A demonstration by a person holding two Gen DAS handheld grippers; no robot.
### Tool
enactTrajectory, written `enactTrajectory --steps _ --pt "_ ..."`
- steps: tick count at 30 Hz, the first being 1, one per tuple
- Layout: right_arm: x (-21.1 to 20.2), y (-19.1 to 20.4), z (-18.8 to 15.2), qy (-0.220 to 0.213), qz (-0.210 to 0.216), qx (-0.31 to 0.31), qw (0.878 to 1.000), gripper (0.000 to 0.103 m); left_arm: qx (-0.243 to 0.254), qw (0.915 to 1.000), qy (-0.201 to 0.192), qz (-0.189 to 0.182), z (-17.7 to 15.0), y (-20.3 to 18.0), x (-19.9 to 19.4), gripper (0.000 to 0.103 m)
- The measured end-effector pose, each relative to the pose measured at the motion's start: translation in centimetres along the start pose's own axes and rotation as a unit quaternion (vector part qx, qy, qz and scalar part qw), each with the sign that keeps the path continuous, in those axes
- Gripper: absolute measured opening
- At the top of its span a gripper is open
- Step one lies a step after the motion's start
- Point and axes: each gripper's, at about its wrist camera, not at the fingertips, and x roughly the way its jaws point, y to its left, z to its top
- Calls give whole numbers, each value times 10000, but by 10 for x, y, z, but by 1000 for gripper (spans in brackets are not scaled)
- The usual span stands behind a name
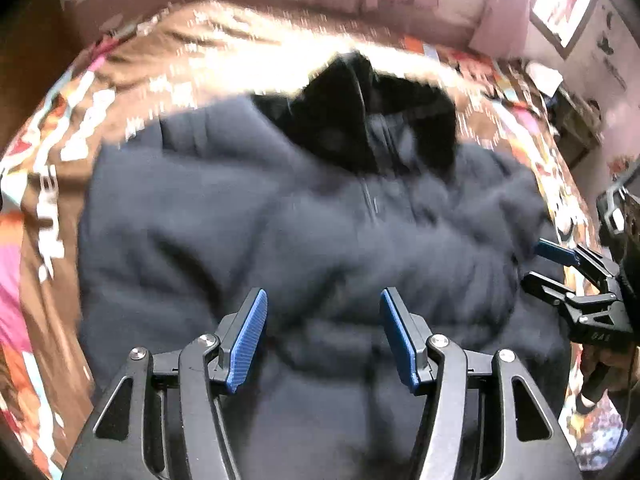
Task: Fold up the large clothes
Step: 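Grasp the jacket hem with the left gripper while the right gripper grasps the hem too, then lift the hem with both grippers and fold it toward the fur collar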
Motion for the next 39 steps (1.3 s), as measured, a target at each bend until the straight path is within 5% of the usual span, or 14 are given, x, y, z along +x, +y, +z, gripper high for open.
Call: enactTrajectory --steps 3,6,12,17,19,22,26,33,39 --pt "13 -23 34 -1 -78 416 9991 76 -166 9997 -168 92 38 4 11 53" --pt "28 -47 75 -79 279 1020 9944 76 -581 9979 -293 -62 73 11 27 53" --pt "53 -62 144 -143 185 898 9957 69 -665 9964 -522 -8 143 13 47 53" --pt "87 -71 179 121 -14 940 9955 54 -378 9986 -319 160 178 -1 72 53" --pt "99 -76 185 222 -90 1020 9945 49 -253 9989 -233 313 182 -5 81 48" --pt "109 -82 188 277 -138 1116 9933 37 -210 9993 -230 185 181 -8 87 21" --pt "109 -84 187 284 -34 1171 9927 13 -238 9989 -365 184 180 -8 82 11" --pt "64 -74 165 -98 394 794 9960 8 -310 9974 -551 -346 169 10 50 5" --pt "23 -63 125 98 762 343 9965 7 -90 9959 -198 -873 143 25 22 5"
